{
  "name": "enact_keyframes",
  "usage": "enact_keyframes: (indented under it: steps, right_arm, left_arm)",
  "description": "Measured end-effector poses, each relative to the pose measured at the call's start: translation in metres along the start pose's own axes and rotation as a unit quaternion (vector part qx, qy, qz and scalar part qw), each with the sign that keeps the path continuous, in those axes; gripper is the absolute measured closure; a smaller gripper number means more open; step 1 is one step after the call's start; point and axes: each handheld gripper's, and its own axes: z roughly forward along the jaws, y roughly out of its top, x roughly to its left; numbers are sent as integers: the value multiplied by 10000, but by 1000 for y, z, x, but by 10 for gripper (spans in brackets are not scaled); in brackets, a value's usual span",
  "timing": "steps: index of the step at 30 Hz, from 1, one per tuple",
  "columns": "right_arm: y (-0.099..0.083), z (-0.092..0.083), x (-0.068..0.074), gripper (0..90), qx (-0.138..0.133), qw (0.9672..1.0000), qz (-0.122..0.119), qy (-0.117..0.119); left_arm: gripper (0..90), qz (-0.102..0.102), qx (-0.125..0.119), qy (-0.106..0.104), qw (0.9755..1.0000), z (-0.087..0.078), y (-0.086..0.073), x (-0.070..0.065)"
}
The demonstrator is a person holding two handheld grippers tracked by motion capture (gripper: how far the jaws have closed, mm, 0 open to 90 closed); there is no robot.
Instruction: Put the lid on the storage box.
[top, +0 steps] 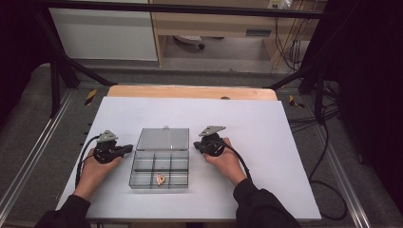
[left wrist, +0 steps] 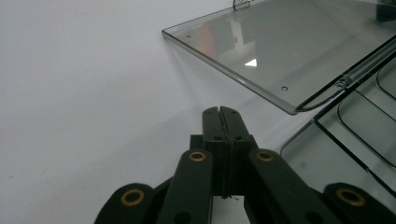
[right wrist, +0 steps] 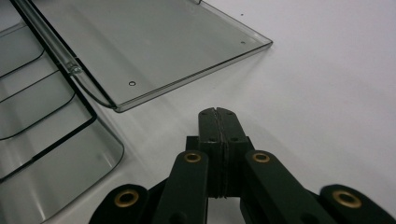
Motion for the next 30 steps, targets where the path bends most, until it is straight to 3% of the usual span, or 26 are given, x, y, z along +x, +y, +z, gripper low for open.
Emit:
enact_keyframes:
  steps: [8, 11, 20, 23, 26, 30]
  right_arm:
    - [5, 12, -4, 900, -27, 9996, 190, 220]
    - [8, 15, -5, 900, -18, 9994, 187, 276]
    - [12, 21, -7, 900, -8, 9987, 302, 414]
    - [11, 23, -8, 900, -94, 9981, 373, 477]
    - [11, 22, -9, 900, -183, 9978, 403, 491]
    - [12, 20, -10, 900, -239, 9976, 408, 515]
  left_arm:
    - [900, 222, 181, -43, 9996, 15, 14, -2]
    - [900, 324, 290, 36, 9990, 21, 19, -2]
    - [900, 276, 310, -80, 9991, 27, 21, 2]
    - [900, 375, 341, -63, 9987, 28, 25, 1]
    - [900, 258, 232, -142, 9993, 27, 27, 2]
    - [900, 329, 215, -101, 9992, 26, 30, 2]
